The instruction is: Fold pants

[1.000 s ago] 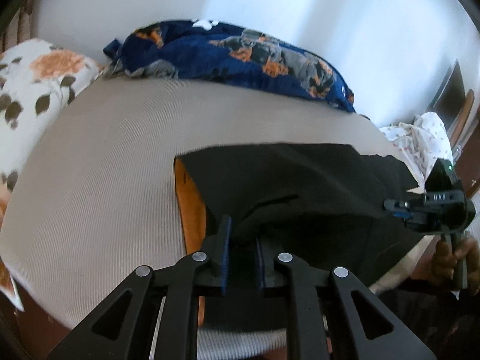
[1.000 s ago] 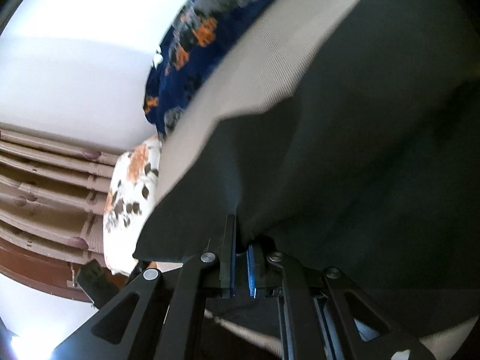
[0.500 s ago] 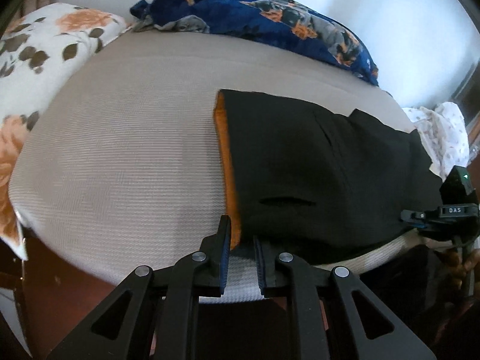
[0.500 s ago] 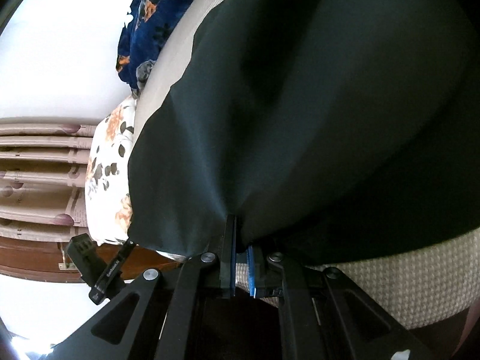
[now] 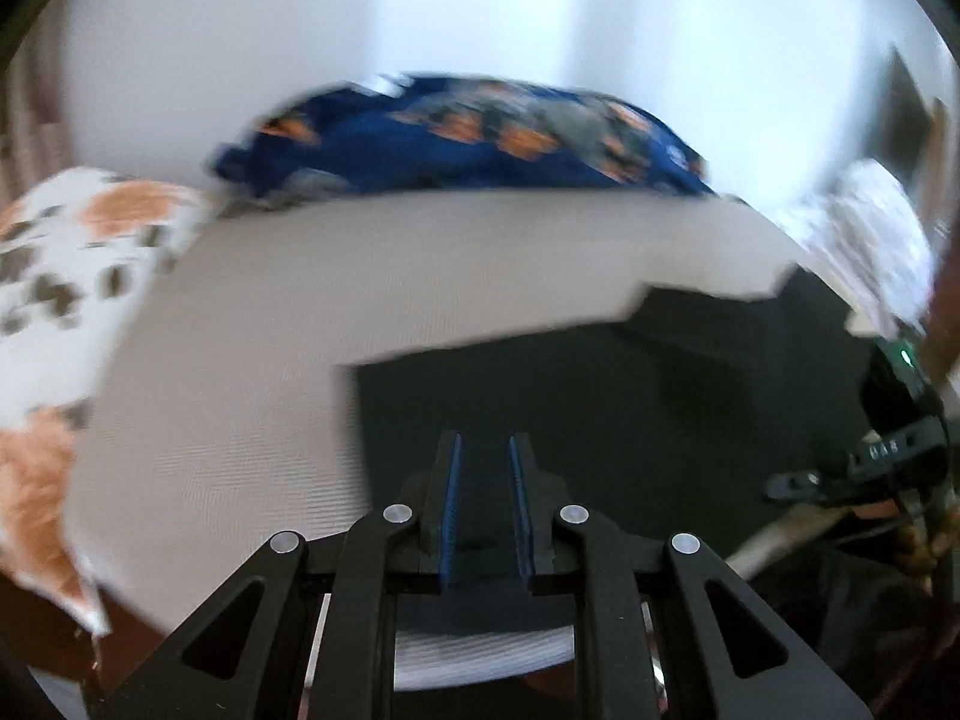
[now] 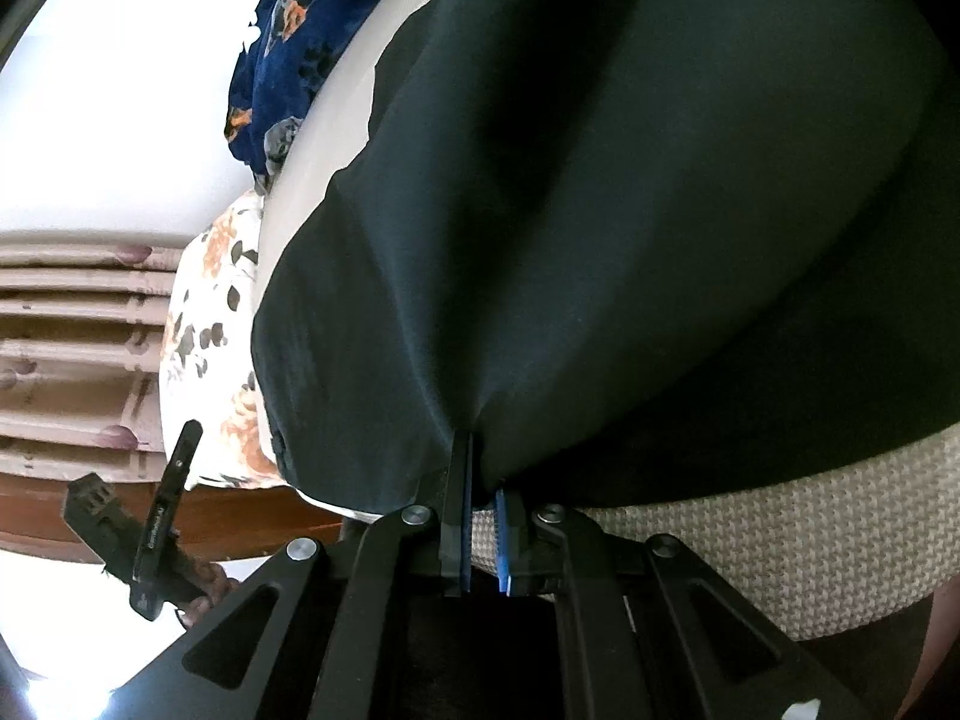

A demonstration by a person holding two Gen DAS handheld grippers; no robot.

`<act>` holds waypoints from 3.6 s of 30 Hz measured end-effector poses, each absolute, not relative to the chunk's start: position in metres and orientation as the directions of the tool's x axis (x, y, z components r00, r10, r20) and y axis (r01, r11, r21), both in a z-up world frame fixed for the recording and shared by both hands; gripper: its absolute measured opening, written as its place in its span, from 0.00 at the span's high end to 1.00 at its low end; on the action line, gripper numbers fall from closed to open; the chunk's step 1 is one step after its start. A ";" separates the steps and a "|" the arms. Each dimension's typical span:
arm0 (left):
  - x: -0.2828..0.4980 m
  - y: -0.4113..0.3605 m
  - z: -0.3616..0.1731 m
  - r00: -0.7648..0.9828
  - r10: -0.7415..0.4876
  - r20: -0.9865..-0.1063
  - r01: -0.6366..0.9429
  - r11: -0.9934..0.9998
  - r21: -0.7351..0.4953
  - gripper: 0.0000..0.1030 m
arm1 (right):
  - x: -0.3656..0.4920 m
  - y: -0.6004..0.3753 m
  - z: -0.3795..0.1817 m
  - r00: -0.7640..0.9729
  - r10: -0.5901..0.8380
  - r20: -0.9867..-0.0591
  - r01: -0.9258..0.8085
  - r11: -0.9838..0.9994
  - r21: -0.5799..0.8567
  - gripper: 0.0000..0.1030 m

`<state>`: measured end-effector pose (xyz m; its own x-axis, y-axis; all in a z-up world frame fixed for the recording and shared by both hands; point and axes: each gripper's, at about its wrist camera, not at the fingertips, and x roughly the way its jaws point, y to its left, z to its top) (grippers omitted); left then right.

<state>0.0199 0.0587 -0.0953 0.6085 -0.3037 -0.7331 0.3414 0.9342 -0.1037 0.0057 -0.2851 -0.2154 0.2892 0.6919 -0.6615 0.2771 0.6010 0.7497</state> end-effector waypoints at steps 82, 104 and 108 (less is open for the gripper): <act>0.020 0.029 -0.150 0.523 -0.267 -0.810 0.335 0.938 -0.092 0.81 | -0.196 -0.778 -0.240 0.854 -0.071 -0.515 0.518 0.043 0.854 0.65; 0.020 0.036 -0.129 0.598 -0.266 -0.756 0.291 0.951 -0.105 0.49 | -0.142 -0.769 -0.240 0.864 0.046 -0.501 0.491 0.146 0.859 0.62; 0.021 0.030 -0.126 0.608 -0.251 -0.753 0.295 0.952 -0.079 0.44 | -0.122 -0.767 -0.234 0.792 0.062 -0.607 0.580 0.231 0.781 0.88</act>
